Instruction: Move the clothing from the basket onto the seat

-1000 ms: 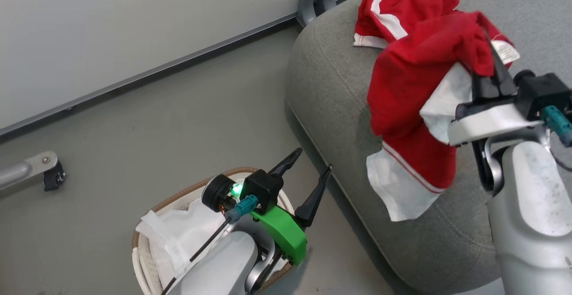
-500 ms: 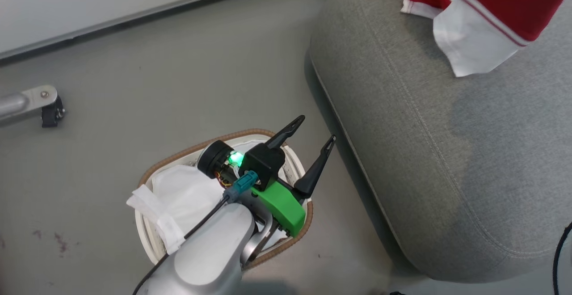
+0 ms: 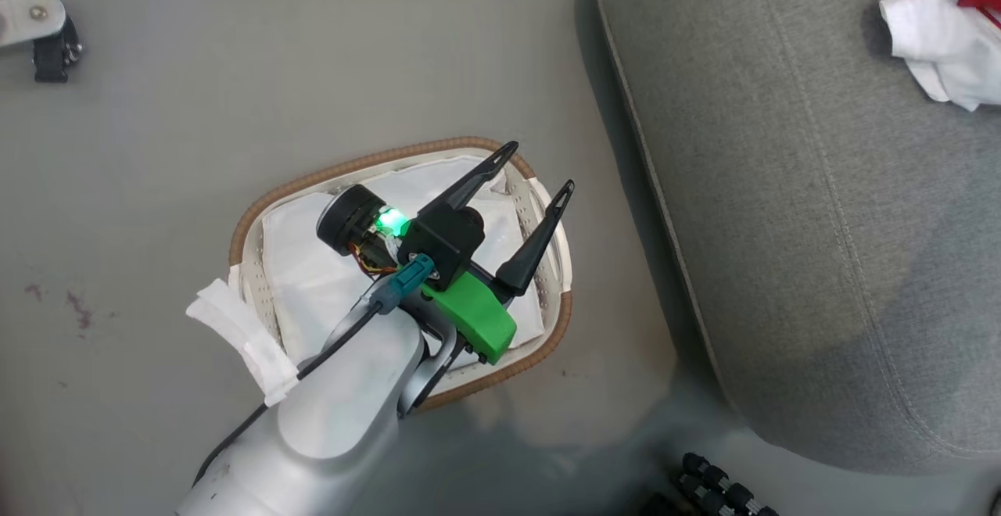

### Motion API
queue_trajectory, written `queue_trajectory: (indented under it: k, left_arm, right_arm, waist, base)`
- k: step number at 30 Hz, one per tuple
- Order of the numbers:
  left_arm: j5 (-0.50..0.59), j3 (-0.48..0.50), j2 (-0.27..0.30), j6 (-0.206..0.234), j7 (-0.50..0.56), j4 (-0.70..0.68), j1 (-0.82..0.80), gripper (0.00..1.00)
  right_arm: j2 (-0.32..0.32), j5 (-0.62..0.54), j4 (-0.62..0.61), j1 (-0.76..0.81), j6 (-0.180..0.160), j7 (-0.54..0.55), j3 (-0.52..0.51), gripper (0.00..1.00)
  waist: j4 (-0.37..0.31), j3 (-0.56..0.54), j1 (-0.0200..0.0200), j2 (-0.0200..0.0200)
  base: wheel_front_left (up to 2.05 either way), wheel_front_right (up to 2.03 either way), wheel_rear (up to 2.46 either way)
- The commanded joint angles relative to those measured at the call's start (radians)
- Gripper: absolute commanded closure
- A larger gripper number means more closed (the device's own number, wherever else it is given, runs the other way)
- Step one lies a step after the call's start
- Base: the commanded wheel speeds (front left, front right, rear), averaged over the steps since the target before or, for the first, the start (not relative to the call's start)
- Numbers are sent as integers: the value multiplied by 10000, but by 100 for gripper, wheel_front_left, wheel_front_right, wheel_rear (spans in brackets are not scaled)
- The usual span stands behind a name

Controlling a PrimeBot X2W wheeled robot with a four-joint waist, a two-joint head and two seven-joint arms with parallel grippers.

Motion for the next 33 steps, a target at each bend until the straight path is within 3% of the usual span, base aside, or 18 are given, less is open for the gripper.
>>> queue_trajectory:
  k: [1, 8, 10, 11, 12, 22, 33]
  left_arm:
    - [17, 63, 126, 55, -36, -64, -209, 0]
    - [51, -24, 241, 107, 12, -180, -265, 0]
    - [28, -65, 233, 99, 42, -200, -286, 0]
    - [-38, -81, 217, 88, 45, -198, -278, 0]
    - [-75, -87, 214, 83, 45, -189, -264, 0]
    - [-357, -2, 52, 50, -50, 202, 86, 0]
    - [-350, 918, -309, 59, -76, -29, 894, 0]
  right_arm:
    - [118, -128, 68, 206, -15, -23, -121, 100]
    - [942, -384, 7, 728, -15, -24, -604, 100]
    - [1122, -488, 7, 832, -15, -23, -541, 65]
    - [1189, -541, -49, 840, -15, -23, -484, 7]
    - [1250, -566, -75, 846, -15, -23, -461, 0]
    - [1584, -554, -1195, 2326, -15, -23, 96, 0]
    - [1374, -475, -1949, 3559, -15, -23, 709, 0]
  waist:
    - [300, 696, -2, -1]
    - [87, 882, -2, -1]
    - [31, 851, -2, -1]
    - [7, 818, -2, -1]
    - [-9, 778, -2, -1]
    - [-36, -209, -2, -1]
    - [712, -1773, -2, -1]
  base:
    - [0, 0, 0]
    - [0, 0, 0]
    - [0, 0, 0]
    - [0, 0, 0]
    - [0, 0, 0]
    - [0, 0, 0]
    - [0, 0, 0]
